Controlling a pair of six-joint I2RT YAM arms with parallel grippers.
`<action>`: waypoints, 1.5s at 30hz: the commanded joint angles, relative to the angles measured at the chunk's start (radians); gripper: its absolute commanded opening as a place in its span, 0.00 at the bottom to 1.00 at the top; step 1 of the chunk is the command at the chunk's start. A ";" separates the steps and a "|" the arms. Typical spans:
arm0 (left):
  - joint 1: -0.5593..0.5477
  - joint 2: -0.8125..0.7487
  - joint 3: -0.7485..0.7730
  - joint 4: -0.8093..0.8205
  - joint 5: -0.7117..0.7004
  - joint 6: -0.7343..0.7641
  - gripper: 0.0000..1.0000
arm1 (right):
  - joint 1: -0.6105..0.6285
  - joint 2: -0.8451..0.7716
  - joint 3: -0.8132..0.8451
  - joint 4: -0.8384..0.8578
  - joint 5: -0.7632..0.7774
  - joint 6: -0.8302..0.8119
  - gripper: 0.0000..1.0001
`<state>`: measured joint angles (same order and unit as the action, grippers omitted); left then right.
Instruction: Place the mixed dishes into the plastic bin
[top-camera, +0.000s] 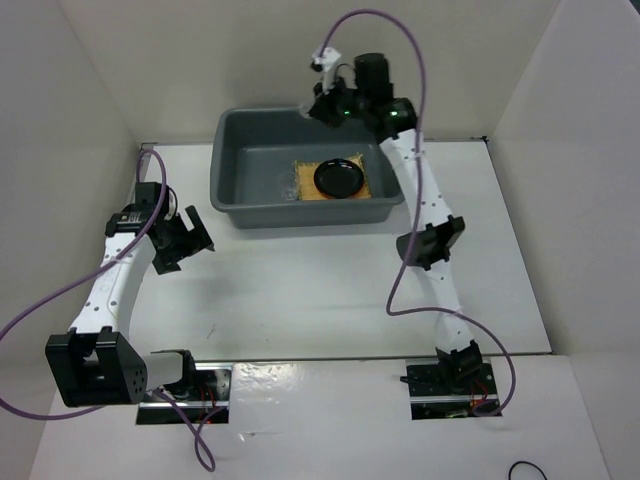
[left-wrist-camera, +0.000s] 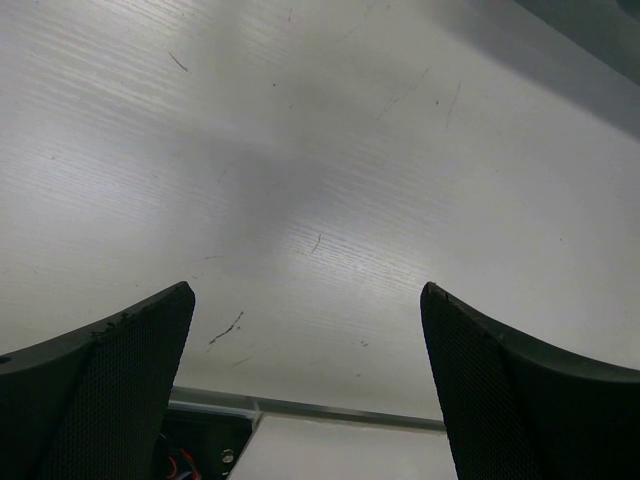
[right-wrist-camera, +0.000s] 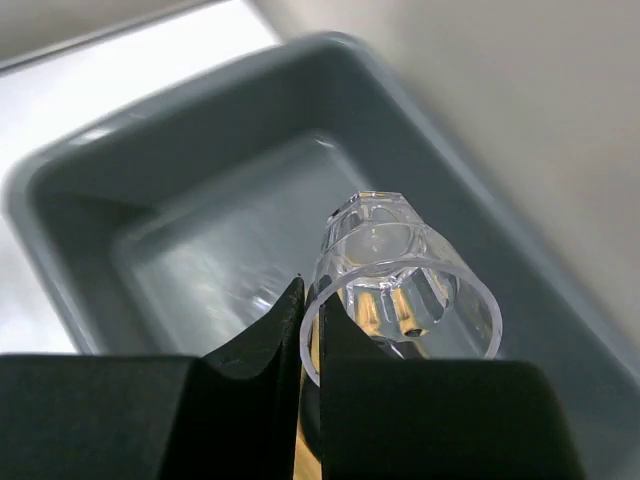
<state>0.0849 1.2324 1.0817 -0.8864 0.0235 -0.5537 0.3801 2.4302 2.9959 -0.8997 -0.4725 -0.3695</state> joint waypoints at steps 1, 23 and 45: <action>0.007 0.006 -0.003 0.014 -0.008 -0.003 1.00 | 0.124 0.052 0.051 0.172 -0.100 0.055 0.00; 0.007 0.067 -0.003 0.004 -0.017 -0.012 1.00 | 0.318 0.417 0.072 0.163 0.124 -0.250 0.00; 0.007 0.076 -0.003 0.004 -0.017 -0.012 1.00 | 0.356 0.449 0.135 0.182 0.265 -0.404 0.51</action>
<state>0.0849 1.3075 1.0805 -0.8871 0.0177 -0.5564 0.7208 2.9192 3.0753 -0.7803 -0.1993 -0.7979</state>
